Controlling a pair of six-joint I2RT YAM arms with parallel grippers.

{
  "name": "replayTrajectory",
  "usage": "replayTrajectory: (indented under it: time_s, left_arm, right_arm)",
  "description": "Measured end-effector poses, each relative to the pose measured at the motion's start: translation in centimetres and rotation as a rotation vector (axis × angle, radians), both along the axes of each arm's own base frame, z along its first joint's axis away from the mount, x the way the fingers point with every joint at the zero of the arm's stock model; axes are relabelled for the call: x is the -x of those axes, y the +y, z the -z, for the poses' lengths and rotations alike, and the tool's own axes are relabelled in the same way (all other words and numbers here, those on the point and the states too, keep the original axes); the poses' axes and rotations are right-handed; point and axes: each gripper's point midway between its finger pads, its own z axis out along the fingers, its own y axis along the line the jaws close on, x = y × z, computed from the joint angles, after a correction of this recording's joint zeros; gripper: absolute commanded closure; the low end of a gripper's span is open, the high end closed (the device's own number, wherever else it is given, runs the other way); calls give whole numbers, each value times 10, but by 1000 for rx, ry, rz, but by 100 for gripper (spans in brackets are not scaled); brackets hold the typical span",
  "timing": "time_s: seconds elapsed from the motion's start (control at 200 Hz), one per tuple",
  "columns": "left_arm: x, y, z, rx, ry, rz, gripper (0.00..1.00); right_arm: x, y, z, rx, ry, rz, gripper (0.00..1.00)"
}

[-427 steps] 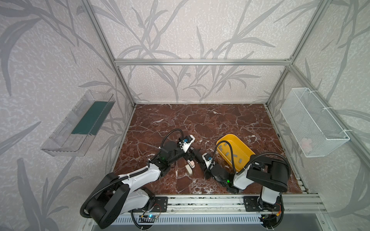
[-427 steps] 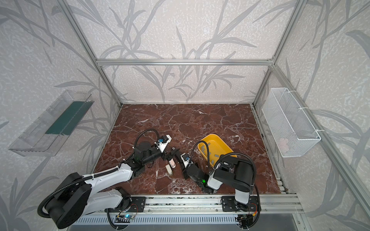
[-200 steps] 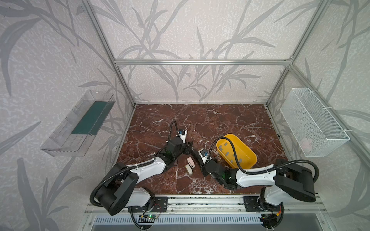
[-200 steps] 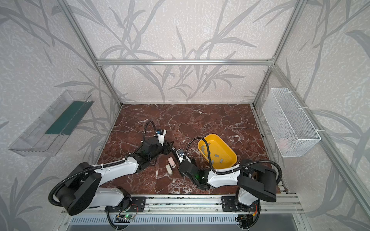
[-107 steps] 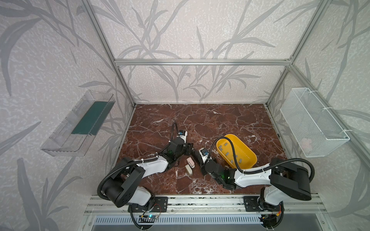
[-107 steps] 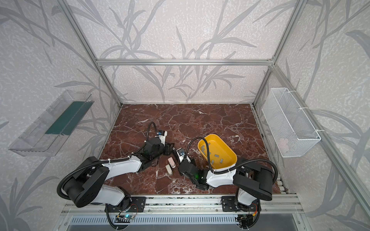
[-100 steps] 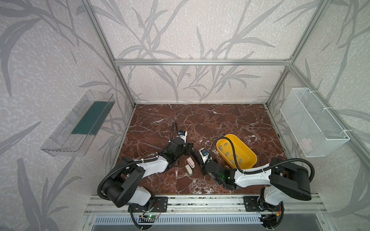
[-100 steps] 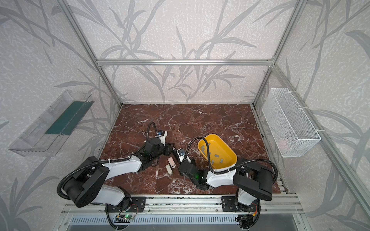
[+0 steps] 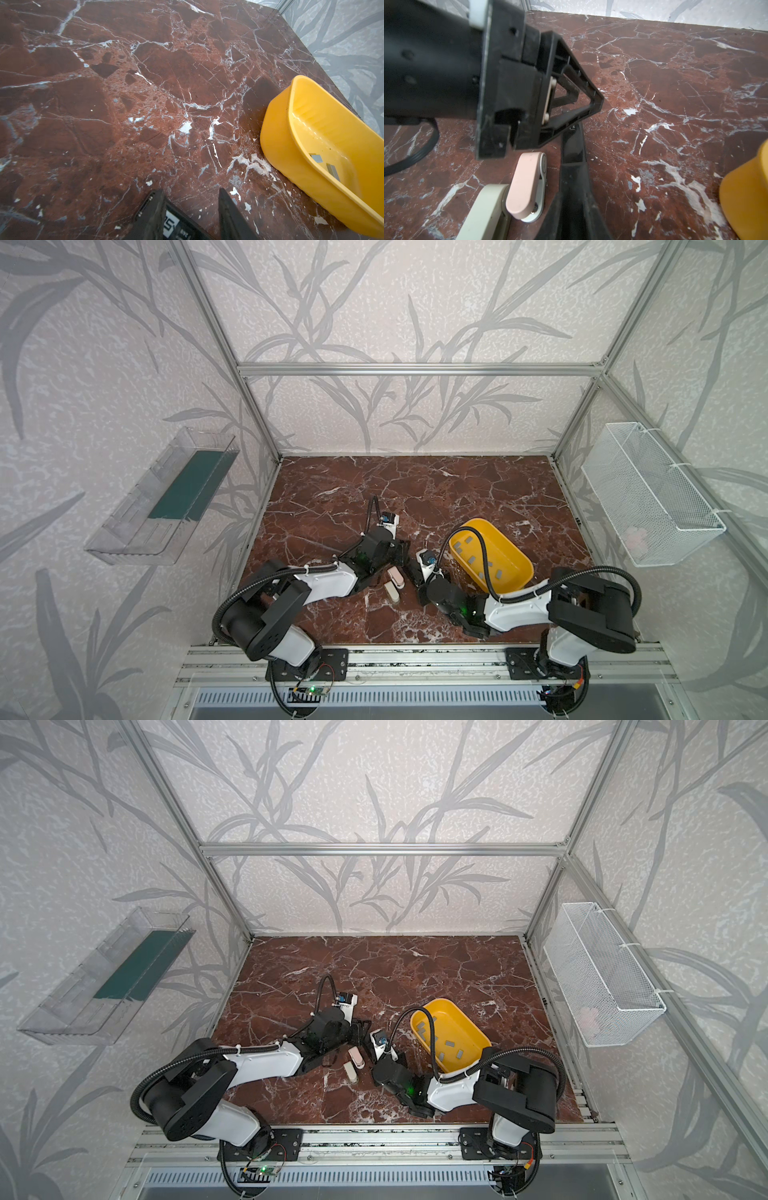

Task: Load the staples into the stapler

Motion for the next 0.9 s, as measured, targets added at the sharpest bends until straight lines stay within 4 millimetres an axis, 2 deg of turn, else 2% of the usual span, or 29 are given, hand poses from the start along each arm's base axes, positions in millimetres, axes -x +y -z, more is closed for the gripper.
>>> replayTrajectory:
  time_s: [0.34,0.46,0.64,0.9]
  left_arm:
    - [0,-7,1,-1,1,12,57]
    - [-1,-8,5,-7,11,14,58]
    - [1,-9,13,-13,30,17,58]
    - [-2,-9,3,-31,1,21,56]
  right_arm:
    - [-1,0,5,-59,2,26,81]
    - [-1,-2,12,-62,12,32,81]
    - [-1,-2,11,-80,14,37,81]
    - [-1,2,3,-34,11,16,76]
